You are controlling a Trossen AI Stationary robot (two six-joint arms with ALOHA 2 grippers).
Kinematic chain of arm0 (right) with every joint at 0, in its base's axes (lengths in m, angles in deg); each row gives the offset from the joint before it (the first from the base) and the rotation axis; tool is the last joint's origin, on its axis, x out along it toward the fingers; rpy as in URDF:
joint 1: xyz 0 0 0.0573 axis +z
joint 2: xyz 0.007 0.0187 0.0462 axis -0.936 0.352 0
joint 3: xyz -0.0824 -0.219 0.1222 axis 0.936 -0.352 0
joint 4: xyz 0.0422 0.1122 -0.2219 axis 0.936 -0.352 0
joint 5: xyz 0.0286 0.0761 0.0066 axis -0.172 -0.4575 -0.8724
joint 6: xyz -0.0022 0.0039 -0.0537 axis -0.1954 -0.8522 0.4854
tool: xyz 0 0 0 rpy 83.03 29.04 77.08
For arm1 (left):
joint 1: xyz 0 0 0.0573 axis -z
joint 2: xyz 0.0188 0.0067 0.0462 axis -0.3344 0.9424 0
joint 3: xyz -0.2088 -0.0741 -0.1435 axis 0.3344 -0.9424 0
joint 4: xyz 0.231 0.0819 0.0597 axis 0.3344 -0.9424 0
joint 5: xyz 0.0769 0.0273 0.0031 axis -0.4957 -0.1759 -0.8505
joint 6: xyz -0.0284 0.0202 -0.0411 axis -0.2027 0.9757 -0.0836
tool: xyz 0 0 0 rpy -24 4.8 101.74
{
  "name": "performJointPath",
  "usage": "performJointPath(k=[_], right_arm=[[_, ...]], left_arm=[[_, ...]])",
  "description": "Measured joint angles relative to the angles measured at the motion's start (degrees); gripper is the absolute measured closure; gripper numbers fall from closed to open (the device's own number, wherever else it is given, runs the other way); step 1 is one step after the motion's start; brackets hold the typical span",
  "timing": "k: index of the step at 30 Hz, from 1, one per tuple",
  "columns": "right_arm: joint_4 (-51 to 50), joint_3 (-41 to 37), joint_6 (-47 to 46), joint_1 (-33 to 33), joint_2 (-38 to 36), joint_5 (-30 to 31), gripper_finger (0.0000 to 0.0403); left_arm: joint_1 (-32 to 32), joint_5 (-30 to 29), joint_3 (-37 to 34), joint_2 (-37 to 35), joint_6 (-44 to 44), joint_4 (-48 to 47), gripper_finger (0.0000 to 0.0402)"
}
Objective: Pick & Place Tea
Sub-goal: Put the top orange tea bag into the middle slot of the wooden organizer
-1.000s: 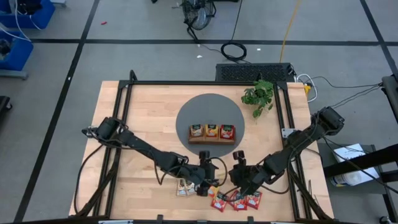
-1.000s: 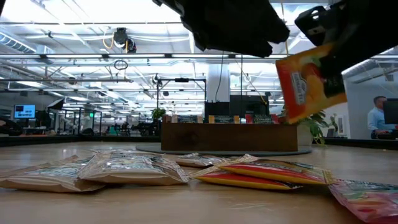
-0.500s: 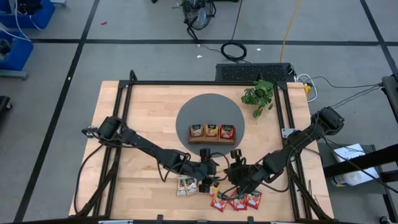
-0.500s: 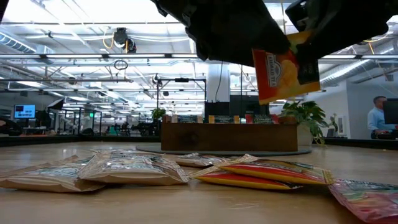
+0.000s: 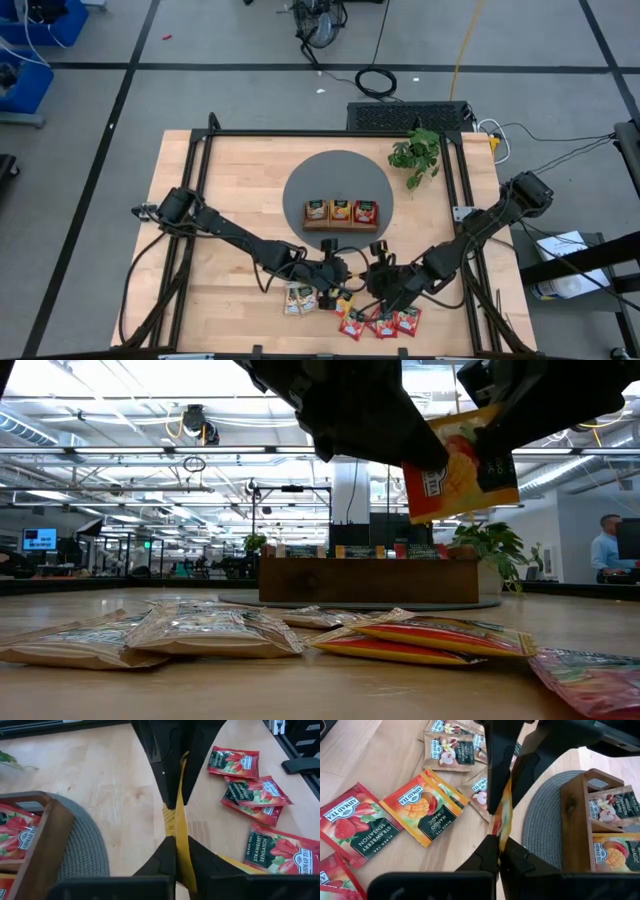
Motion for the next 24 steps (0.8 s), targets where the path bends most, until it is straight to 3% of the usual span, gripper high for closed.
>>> performJointPath(k=[5, 9, 18, 24], right_arm=[[2.0, -0.02, 0.27, 0.21, 0.0, -0.08, 0.0396], [2.99, -0.02, 2.13, 1.2, 0.0, 2.02, 0.0357], [4.49, -0.49, -0.48, 6.7, -2.59, 17.58, 0.0228], [19.05, -9.42, -1.24, 11.97, -5.98, 22.71, 0.0203]], left_arm=[[0.13, -0.67, 0.0, -0.02, 1.03, -0.8, 0.0375], [0.59, -1.27, 0.0, 0.0, 2.18, -1.31, 0.0387], [2.07, -5.47, 0.0, 0.0, 4.65, -1.09, 0.0387], [4.05, -10.0, 0.0, -0.01, 8.75, 0.92, 0.0384]])
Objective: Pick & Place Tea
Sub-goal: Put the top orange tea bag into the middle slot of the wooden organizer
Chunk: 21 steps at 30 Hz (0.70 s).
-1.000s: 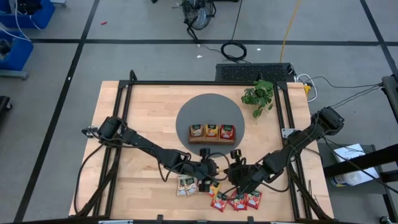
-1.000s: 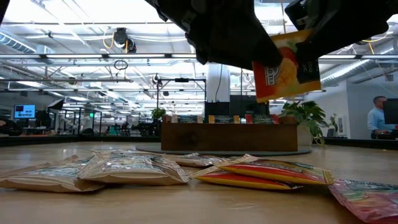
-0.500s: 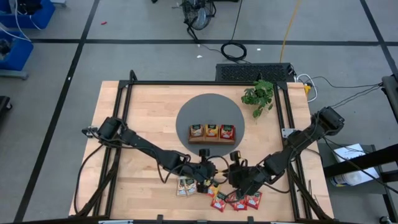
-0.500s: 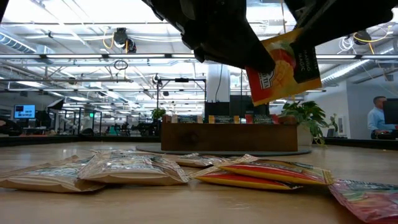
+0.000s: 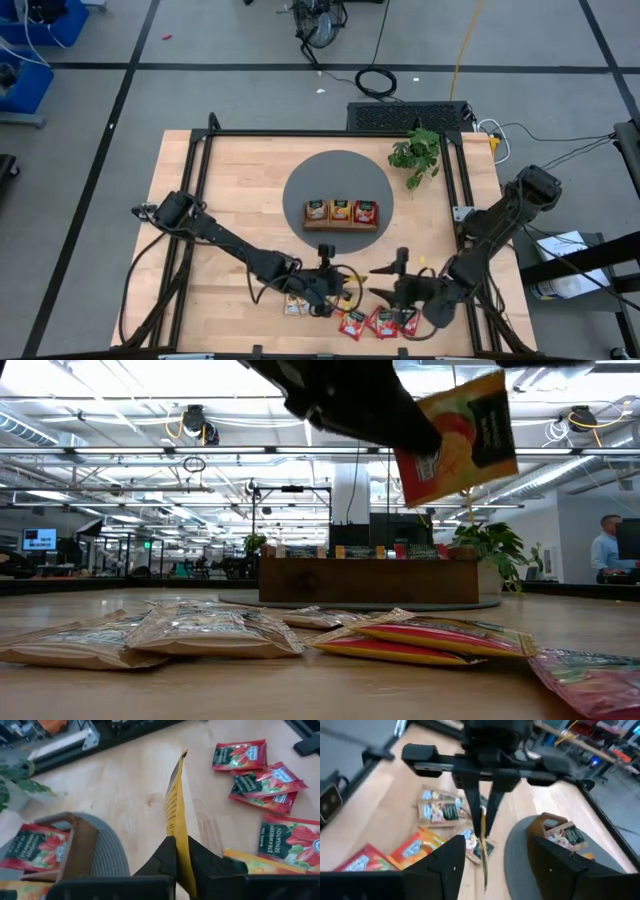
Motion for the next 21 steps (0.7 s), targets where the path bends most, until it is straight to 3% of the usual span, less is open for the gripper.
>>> performJointPath(k=[10, 16, 21], right_arm=[[34.76, -17.71, 2.72, -1.34, -0.73, -6.39, 0.022], [35.83, -18.85, 2.58, -3.11, -0.35, -6.58, 0.0233], [35.84, -18.85, 0.76, -5.96, 0.97, -11.14, 0.0247]], left_arm=[[-0.33, -1.03, 0.0, -0.01, 1.49, 4.43, 0.0387], [-1.23, -0.24, 0.0, -0.02, 1.43, 4.69, 0.0373], [-1.27, 1.69, 0.0, -0.02, 1.38, 5.05, 0.0388]])
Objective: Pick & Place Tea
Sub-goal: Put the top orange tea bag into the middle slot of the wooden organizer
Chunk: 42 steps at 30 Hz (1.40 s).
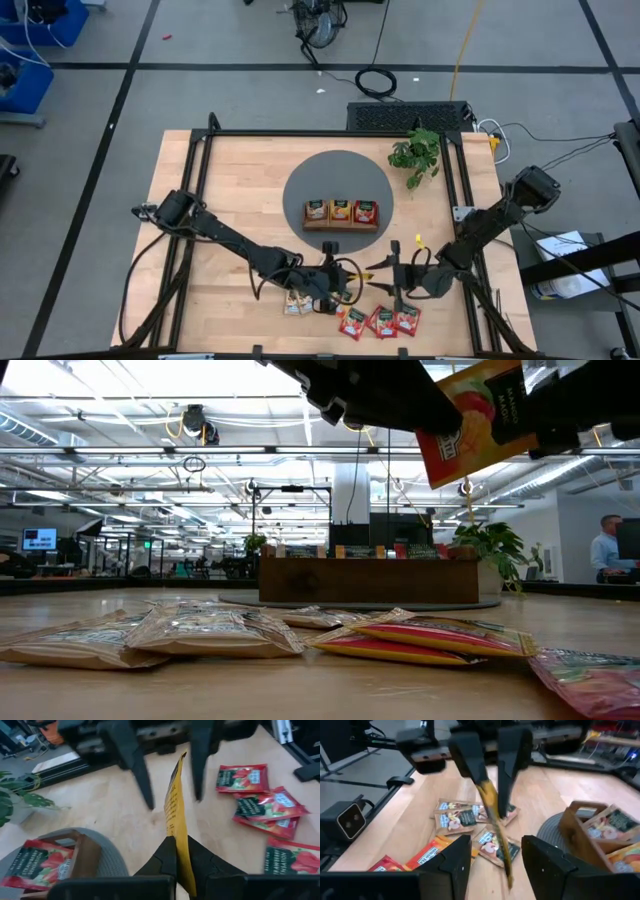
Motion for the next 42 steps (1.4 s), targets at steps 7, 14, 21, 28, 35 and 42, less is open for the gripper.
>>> performJointPath(k=[7, 14, 21, 28, 35, 42], right_arm=[[1.01, 0.0, -0.04, -1.6, 0.61, -1.31, 0.0312], [1.62, 0.0, 2.38, -1.75, 0.64, -3.92, 0.0395], [1.59, 0.0, 2.28, -1.88, 0.56, -4.91, 0.0402], [-0.34, 0.0, 1.24, -1.86, 0.23, -6.15, 0.0402], [-8.72, 0.0, -4.94, -2.77, -2.77, -9.58, 0.0402], [-16.25, 0.07, -9.17, -7.32, -6.71, -14.51, 0.0403]], left_arm=[[-0.02, 0.07, 0.0, 0.0, -0.35, 0.07, 0.037], [-0.01, 0.07, 0.0, 0.0, -0.35, -0.56, 0.0386], [0.0, 0.07, 0.0, 0.02, -0.33, -0.9, 0.0327], [0.39, 0.05, 0.0, -0.51, -2.57, -9.21, 0.0267], [3.47, 3.12, -1.2, -1.1, -16.62, -23.79, 0.0253], [10.54, 3.15, -12.37, -2.69, -15.8, -4.95, 0.032]])
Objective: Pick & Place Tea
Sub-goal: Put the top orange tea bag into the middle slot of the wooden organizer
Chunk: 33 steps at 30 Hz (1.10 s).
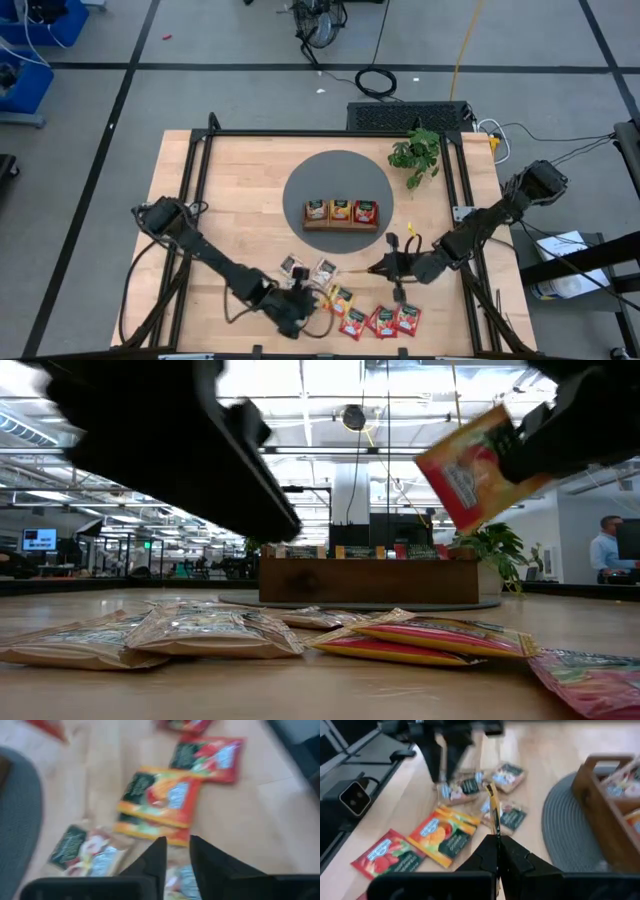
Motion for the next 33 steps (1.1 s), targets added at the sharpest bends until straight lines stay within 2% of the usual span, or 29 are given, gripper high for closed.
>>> performJointPath(k=[3, 6, 10, 14, 19, 27, 30, 33], right_arm=[[-5.11, 0.54, -1.32, -3.84, -2.09, -5.8, 0.0403], [-14.98, 3.49, -1.53, -8.47, -3.77, -9.96, 0.0403], [-29.79, 11.68, 0.72, -14.8, -3.29, -13.36, 0.0403], [-41.84, 22.16, 4.6, -21.35, -0.76, -18.89, 0.0403], [-58.01, 38.56, 8.01, -27.94, 7.7, -21.23, 0.0403], [-86.34, 66.57, 15.29, -35.22, 28.76, -24.17, 0.0403], [-92.02, 71.43, 17.18, -36.83, 34.34, -24.17, 0.0403], [-92.77, 72.39, 18.5, -37.92, 37.07, -24.21, 0.0403]], left_arm=[[1.71, -1.06, -4.88, -3.02, 0.04, 5.32, 0.0362], [3.41, -3.82, -10.75, -8.02, -0.24, 10.56, 0.0394], [5.52, -6.4, -19.87, -13.39, -0.52, 20.26, 0.0385], [6.43, -6.36, -27.23, -14.46, -1.94, 29.72, 0.0379], [6.42, -6.07, -31.25, -14.45, -2.67, 33.52, 0.0378], [6.29, -5.88, -31.65, -14.42, -2.04, 33.36, 0.0378], [6.29, -5.81, -31.65, -14.42, -1.01, 33.89, 0.0378], [6.29, -5.81, -31.65, -14.42, -1.11, 33.89, 0.0378]])
